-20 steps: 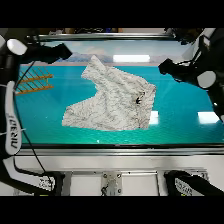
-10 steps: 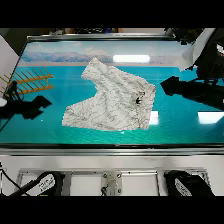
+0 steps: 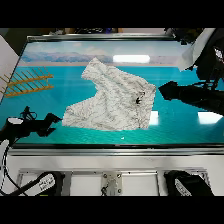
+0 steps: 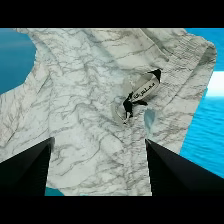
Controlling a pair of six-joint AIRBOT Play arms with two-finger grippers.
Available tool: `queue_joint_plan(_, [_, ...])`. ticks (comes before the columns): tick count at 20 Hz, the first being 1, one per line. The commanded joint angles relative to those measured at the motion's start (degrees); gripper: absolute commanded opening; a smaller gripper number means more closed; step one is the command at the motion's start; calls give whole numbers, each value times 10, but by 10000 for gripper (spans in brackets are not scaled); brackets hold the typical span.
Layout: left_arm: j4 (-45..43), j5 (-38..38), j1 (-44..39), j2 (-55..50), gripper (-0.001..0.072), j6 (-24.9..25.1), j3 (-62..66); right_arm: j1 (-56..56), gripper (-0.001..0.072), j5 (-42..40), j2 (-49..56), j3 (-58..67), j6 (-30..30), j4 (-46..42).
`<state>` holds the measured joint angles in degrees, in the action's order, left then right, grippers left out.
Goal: Fold the clothes and pants, and hang the long-sleeved shirts on hangers.
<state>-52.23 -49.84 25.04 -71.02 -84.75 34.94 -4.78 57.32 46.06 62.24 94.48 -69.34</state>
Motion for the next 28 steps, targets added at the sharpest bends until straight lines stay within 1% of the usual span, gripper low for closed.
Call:
queue_joint_plan(1, [13, -4, -42, -50, 673, 4, 21, -1, 630, 2, 0, 0, 0, 1])
queue_joint_plan(7, [12, 0, -110, -83, 671, 3, 54, -1, 629, 2, 0, 0, 0, 1])
queue_joint_plan(8, [12, -1, -114, -85, 514, 2, 54, -1, 629, 2, 0, 0, 0, 1])
queue_joint_plan(9, [12, -1, -115, -84, 248, 3, 54, -1, 629, 2, 0, 0, 0, 1])
queue_joint_plan(10, [12, -1, -115, -82, 57, 3, 54, -1, 629, 2, 0, 0, 0, 1])
queue_joint_plan(11, [9, 0, -115, -78, 12, 3, 54, 0, 629, 2, 0, 0, 0, 1])
queue_joint_plan(13, [8, -1, -115, -59, 11, 6, 54, 1, 630, 9, 0, 0, 0, -3])
queue_joint_plan(14, [8, -2, -115, -46, 11, 7, 54, 1, 629, 26, 0, 0, 0, -12])
queue_joint_plan(16, [7, -12, -115, -21, 11, 21, 54, 2, 629, 75, -1, -5, 0, -43])
queue_joint_plan(18, [7, -23, -115, -4, 11, 40, 54, 23, 629, 123, -4, -37, 1, -51])
queue_joint_plan(19, [7, -30, -115, 2, 11, 50, 54, 38, 630, 134, -7, -63, 8, -51])
queue_joint_plan(21, [7, -46, -115, 8, 11, 62, 54, 79, 630, 134, -10, -136, 50, -51])
queue_joint_plan(23, [7, -57, -115, 8, 11, 70, 54, 119, 630, 96, -10, -220, 112, -49])
queue_joint_plan(24, [7, -57, -115, 8, 11, 70, 54, 132, 630, 59, -10, -263, 145, -35])
queue_joint_plan(25, [7, -56, -115, 8, 12, 70, 54, 138, 630, 17, -10, -299, 158, -11])
queue_joint_plan(28, [8, -56, -115, 8, 11, 70, 53, 121, 630, -122, -4, -386, 156, 94])
